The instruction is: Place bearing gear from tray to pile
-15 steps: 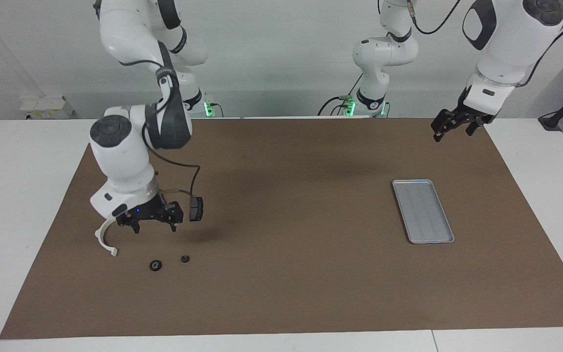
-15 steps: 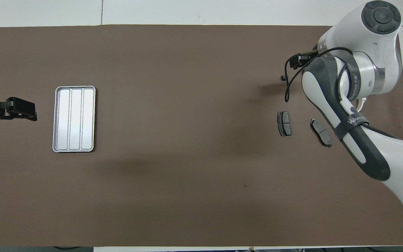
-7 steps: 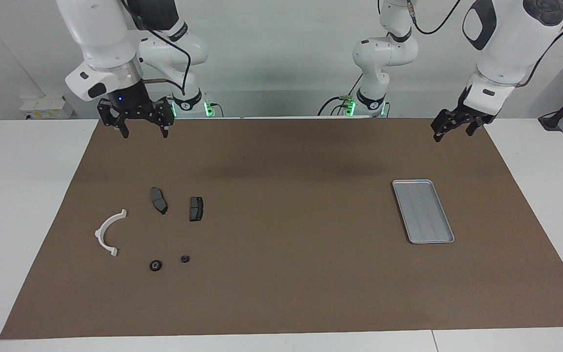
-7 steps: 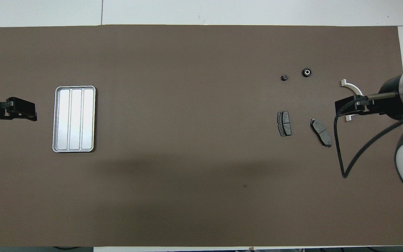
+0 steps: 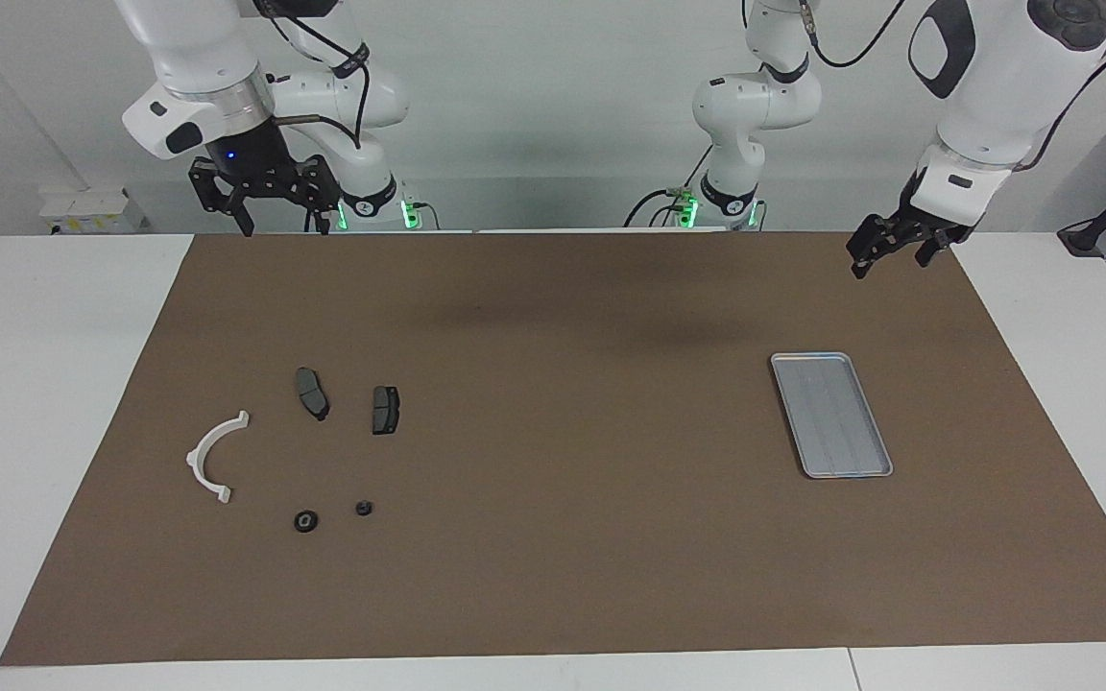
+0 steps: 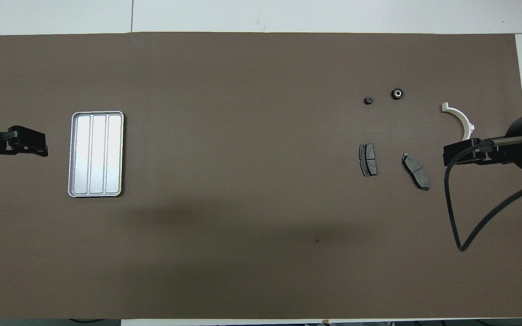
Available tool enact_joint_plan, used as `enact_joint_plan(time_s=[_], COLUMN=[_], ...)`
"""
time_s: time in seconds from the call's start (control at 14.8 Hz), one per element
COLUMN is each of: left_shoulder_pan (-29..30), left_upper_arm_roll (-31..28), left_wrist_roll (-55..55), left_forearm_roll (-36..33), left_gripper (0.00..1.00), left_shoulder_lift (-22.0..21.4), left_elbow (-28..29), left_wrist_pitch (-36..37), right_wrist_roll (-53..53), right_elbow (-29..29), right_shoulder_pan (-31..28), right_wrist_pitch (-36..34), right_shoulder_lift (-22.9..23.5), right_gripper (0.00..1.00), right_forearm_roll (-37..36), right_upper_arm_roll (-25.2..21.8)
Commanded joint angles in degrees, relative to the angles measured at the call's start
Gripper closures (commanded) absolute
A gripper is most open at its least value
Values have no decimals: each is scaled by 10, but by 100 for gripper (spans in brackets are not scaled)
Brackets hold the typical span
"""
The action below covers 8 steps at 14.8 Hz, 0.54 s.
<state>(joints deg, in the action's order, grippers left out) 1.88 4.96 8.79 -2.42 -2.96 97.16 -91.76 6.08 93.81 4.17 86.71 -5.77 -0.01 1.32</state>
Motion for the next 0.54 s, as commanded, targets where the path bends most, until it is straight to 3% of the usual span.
enact_joint_plan(time_s=[0.0,0.47], left_shoulder_pan=[1,1], left_upper_arm_roll=[0,0], left_wrist_roll=[-4,-4], left_forearm_roll=[6,6], left_gripper=[0,0], left_shoulder_lift=[-7,-7], left_elbow=[2,2], left_wrist_pitch=[8,8], right_wrist_roll=[-12,-9], right_elbow=[7,-4], right_shoulder_pan=[-3,1], right_wrist_pitch=[1,6], right_shoulder_lift=[-6,-1], right_gripper=[0,0], right_forearm_roll=[-3,-20], right_upper_arm_roll=[-2,-1])
